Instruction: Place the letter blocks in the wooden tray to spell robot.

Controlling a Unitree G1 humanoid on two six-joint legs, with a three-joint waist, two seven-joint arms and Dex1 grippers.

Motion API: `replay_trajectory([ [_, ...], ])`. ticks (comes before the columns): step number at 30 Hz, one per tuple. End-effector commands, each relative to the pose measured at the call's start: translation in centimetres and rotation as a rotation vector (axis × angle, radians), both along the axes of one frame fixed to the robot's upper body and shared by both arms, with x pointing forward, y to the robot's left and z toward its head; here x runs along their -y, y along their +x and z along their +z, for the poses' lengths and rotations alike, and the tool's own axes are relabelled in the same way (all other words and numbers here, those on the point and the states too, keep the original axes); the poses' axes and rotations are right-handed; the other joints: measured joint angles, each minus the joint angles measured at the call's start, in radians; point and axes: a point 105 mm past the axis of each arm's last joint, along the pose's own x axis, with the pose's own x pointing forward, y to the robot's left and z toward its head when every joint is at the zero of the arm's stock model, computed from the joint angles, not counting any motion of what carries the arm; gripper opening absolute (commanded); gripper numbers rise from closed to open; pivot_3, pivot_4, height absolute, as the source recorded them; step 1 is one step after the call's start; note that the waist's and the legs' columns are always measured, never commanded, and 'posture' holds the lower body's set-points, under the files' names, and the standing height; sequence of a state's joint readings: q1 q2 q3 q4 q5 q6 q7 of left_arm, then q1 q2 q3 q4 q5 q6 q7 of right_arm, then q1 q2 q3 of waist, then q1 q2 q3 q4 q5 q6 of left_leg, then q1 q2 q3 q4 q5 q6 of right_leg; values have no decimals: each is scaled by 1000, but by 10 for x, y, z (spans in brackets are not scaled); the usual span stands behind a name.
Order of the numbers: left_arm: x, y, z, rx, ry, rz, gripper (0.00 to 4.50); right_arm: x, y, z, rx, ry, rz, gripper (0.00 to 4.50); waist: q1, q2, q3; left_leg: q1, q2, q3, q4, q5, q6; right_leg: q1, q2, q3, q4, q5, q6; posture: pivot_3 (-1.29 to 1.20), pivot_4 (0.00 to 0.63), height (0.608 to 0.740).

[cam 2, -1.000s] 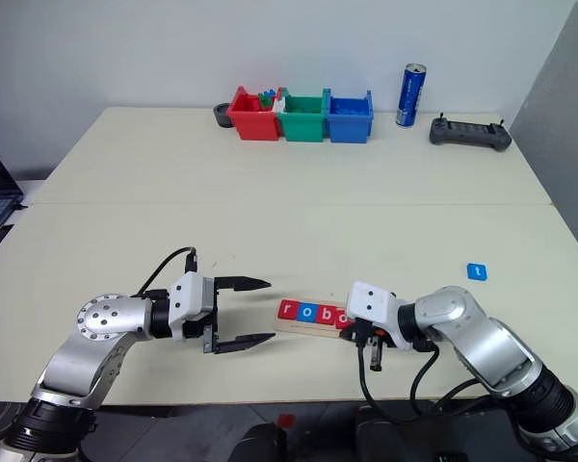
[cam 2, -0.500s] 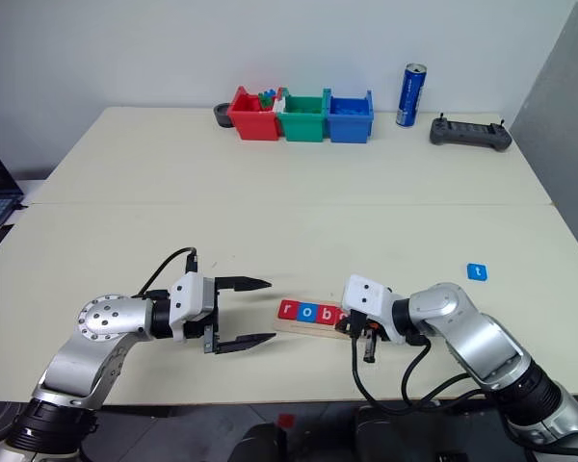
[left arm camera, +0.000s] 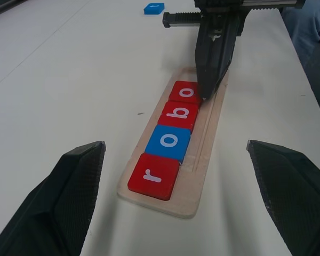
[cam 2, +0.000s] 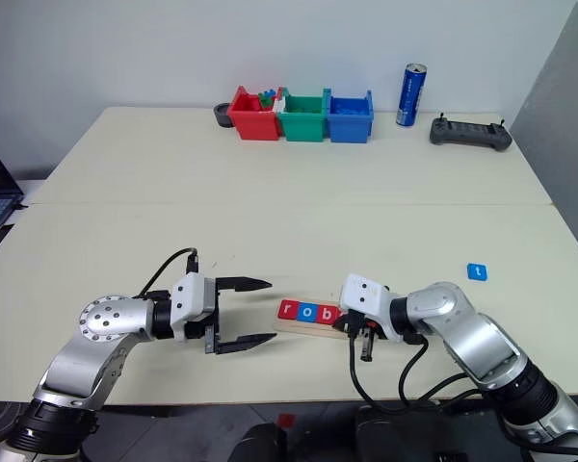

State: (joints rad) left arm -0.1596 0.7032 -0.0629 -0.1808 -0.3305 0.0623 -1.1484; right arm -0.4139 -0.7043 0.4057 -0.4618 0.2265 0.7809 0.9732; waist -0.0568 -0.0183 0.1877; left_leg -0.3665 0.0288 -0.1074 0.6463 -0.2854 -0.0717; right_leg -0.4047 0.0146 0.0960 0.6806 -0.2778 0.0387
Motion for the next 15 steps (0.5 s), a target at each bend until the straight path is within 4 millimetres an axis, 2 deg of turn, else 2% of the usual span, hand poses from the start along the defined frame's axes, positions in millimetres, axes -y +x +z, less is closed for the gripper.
replay_trajectory([
  [1, 3, -3, 6, 25, -7, -13, 4500, 10, 0, 15, 47, -9, 0, 27, 0, 0, 0, 0, 0, 0, 0, 0, 0, 0, 0, 0, 0, 0, 0, 0, 150, 740],
  [7, -1, -2, 5, 22, -3, -5, 4500, 26, 4, 9, 59, -79, -40, 27, 0, 0, 0, 0, 0, 0, 0, 0, 0, 0, 0, 0, 0, 0, 0, 0, 150, 740],
  [15, -2, -1, 3, 25, -2, -4, 4500, 29, 17, -7, 108, -156, -46, 27, -1, 0, 0, 0, 0, 0, 0, 0, 0, 0, 0, 0, 0, 0, 0, 0, 150, 740],
])
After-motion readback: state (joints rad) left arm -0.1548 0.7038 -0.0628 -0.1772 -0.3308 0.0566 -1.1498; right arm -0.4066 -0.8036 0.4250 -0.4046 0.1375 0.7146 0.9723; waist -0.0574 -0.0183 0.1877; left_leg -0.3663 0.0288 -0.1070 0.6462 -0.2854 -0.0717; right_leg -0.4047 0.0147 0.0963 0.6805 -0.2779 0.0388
